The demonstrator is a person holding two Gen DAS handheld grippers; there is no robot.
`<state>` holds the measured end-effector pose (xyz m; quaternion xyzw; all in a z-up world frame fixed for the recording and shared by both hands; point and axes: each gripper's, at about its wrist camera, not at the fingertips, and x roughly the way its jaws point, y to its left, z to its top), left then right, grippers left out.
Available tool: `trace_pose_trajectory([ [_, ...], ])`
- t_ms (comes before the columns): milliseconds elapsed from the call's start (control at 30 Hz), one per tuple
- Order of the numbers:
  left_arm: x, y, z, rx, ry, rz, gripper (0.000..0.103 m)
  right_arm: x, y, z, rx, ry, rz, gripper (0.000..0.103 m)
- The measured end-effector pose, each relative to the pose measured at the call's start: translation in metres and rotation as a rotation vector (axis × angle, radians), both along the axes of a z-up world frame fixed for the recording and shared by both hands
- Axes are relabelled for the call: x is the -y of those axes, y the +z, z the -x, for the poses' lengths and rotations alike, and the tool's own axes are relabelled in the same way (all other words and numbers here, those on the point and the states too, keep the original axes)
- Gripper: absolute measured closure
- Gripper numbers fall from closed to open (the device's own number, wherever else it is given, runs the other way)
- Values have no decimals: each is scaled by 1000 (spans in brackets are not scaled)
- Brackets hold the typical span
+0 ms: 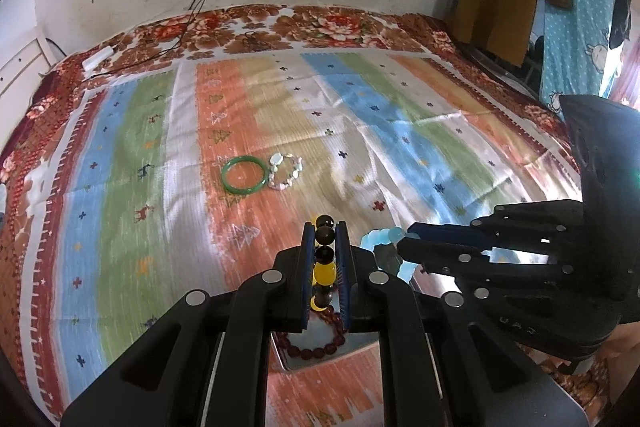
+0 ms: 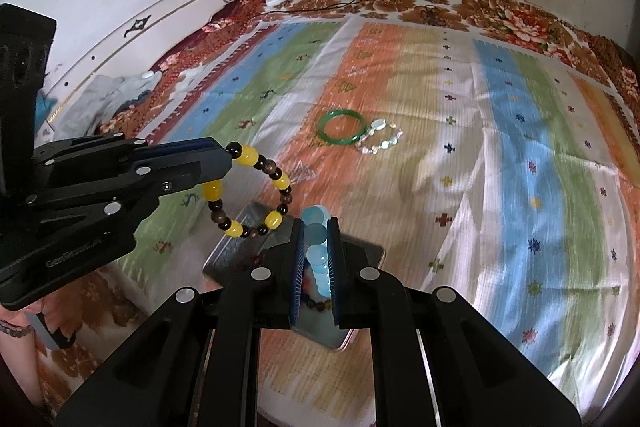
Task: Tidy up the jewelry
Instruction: 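Open both tools to drop the bracelets into the tin and withdraw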
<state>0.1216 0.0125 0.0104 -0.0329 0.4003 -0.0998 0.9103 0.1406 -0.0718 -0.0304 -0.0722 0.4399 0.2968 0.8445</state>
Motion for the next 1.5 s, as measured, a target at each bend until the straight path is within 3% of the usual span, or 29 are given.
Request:
trace_pose_trajectory([
  [433, 8, -7, 20, -9, -6, -12, 91, 2, -9, 12, -28, 0, 4, 90],
  [500, 6, -7, 20, -11, 5, -14, 83, 4, -8, 12, -8, -15, 15, 75],
  [533, 5, -8, 20, -10, 14, -17, 81, 5, -6, 12, 12, -29, 24, 58],
  [567, 3, -8, 20, -10, 21, -21, 81, 7, -5, 11, 24, -40, 27, 53],
  [1167, -15, -11, 8, -5, 108, -65, 47, 13, -11, -8, 48, -97, 49, 53],
  [1500, -23, -14, -10, -6, 141, -113, 30, 9, -14, -31, 55, -127, 53, 44],
])
